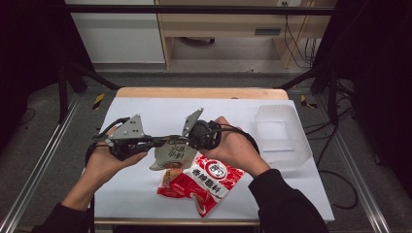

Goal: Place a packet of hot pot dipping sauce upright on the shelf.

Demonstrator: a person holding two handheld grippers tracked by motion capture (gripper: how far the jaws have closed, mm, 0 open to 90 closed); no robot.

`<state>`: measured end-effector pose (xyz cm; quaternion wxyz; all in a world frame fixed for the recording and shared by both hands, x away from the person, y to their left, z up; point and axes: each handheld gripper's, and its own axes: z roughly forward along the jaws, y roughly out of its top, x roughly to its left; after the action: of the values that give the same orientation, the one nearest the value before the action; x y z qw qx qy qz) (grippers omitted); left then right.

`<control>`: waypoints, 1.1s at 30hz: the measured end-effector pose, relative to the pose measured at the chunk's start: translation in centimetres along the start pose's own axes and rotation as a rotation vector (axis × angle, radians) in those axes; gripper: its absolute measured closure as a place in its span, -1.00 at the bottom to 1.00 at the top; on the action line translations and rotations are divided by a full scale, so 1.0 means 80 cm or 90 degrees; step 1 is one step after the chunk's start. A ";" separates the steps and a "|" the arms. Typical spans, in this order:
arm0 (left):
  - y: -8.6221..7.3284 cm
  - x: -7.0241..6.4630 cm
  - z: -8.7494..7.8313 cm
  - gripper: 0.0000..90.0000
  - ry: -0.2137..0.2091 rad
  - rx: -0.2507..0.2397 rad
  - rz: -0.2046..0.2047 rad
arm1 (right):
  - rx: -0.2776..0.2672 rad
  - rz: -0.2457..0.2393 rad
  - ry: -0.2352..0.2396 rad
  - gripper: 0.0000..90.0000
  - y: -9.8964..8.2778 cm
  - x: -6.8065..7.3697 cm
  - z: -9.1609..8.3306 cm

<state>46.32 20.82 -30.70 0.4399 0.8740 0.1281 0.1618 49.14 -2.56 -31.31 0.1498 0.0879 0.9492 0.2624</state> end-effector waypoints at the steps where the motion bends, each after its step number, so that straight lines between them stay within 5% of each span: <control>1: -0.001 0.001 0.002 1.00 0.002 0.000 -0.003 | 0.010 -0.007 -0.003 1.00 0.001 0.000 -0.001; 3: -0.006 0.002 0.005 0.89 0.009 -0.012 -0.015 | 0.020 -0.012 -0.017 1.00 0.001 -0.002 -0.004; 10: -0.029 0.003 0.005 -0.10 0.030 -0.043 -0.058 | 0.054 -0.035 -0.076 1.00 -0.003 -0.014 -0.026; 16: -0.075 0.003 -0.006 -0.47 0.077 -0.046 -0.105 | 0.064 -0.014 -0.110 1.00 -0.029 -0.036 -0.057; 23: -0.151 0.002 -0.014 -0.68 0.130 -0.038 -0.188 | 0.064 0.032 -0.148 1.00 -0.065 -0.056 -0.105; 26: -0.177 -0.001 -0.013 -0.73 0.125 -0.028 -0.198 | 0.061 0.047 -0.166 1.00 -0.078 -0.062 -0.123; 33: -0.210 -0.005 -0.020 -0.78 0.163 -0.031 -0.214 | 0.064 0.077 -0.195 1.00 -0.109 -0.072 -0.155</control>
<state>43.92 31.58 -43.53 0.4618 0.8019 0.3227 0.1988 49.68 -17.19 -24.34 0.2721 0.1913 0.9202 0.2065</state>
